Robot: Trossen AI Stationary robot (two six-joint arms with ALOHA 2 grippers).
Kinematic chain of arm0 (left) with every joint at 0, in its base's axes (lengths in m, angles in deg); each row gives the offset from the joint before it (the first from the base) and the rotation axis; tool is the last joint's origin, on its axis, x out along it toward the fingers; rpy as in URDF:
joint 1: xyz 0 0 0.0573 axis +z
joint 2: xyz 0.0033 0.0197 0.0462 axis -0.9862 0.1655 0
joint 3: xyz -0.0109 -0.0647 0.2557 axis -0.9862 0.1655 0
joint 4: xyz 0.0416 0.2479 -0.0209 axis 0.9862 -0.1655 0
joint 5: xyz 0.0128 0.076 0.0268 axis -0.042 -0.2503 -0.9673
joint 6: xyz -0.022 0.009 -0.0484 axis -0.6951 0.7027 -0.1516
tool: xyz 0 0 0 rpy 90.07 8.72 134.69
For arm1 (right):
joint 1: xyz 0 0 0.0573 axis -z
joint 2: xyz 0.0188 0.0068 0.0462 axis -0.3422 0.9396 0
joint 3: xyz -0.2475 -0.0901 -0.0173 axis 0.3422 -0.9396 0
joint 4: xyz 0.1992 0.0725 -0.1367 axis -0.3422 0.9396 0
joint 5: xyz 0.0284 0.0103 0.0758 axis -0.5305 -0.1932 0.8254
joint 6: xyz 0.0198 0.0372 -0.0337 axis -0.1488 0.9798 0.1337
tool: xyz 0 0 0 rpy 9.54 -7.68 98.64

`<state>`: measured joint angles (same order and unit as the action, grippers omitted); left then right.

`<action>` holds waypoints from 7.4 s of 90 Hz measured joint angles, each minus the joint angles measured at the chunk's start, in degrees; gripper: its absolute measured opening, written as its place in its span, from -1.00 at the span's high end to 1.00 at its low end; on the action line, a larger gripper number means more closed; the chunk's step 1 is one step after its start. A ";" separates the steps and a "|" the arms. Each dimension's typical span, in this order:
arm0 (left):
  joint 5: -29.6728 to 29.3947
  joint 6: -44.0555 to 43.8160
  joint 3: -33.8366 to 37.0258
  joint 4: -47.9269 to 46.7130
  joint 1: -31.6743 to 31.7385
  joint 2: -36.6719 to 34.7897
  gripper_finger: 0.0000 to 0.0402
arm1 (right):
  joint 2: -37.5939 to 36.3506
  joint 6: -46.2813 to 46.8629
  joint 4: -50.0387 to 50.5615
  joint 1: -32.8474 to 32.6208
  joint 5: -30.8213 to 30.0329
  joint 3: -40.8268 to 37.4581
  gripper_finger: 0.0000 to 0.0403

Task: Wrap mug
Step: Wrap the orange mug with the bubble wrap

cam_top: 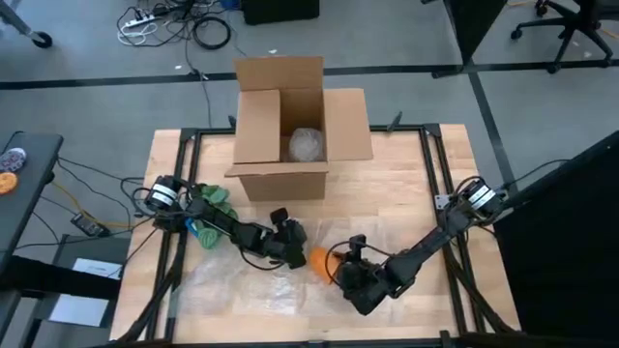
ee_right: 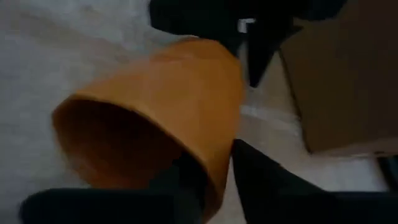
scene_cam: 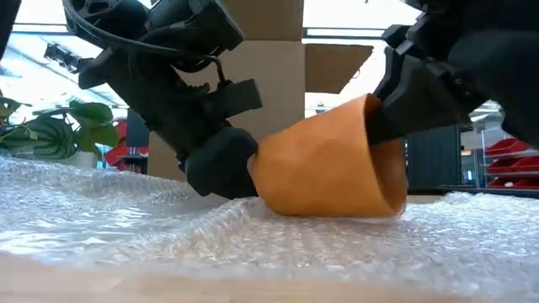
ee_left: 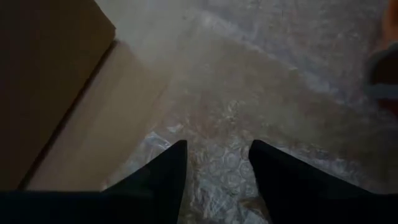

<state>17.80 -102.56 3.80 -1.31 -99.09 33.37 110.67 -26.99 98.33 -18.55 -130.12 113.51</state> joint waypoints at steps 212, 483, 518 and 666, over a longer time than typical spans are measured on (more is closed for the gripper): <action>1.66 0.34 -0.08 -0.68 0.61 -2.28 0.16 | -9.33 57.94 33.83 -14.98 55.97 0.09 -0.06; 4.89 10.46 -12.06 -13.35 -4.28 -12.36 0.16 | 5.94 -5.22 -10.63 -0.54 42.11 0.79 0.80; 3.90 10.68 -12.04 -9.82 -3.95 -7.80 0.16 | 0.04 3.11 -5.55 -4.32 38.64 0.46 0.99; 22.33 22.61 -11.99 0.37 -0.64 3.93 0.16 | -12.39 44.24 31.44 -4.56 -3.97 0.57 1.00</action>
<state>40.13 -79.95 -8.19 -0.94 -99.73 37.30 98.27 17.25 129.77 -23.10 -134.08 114.08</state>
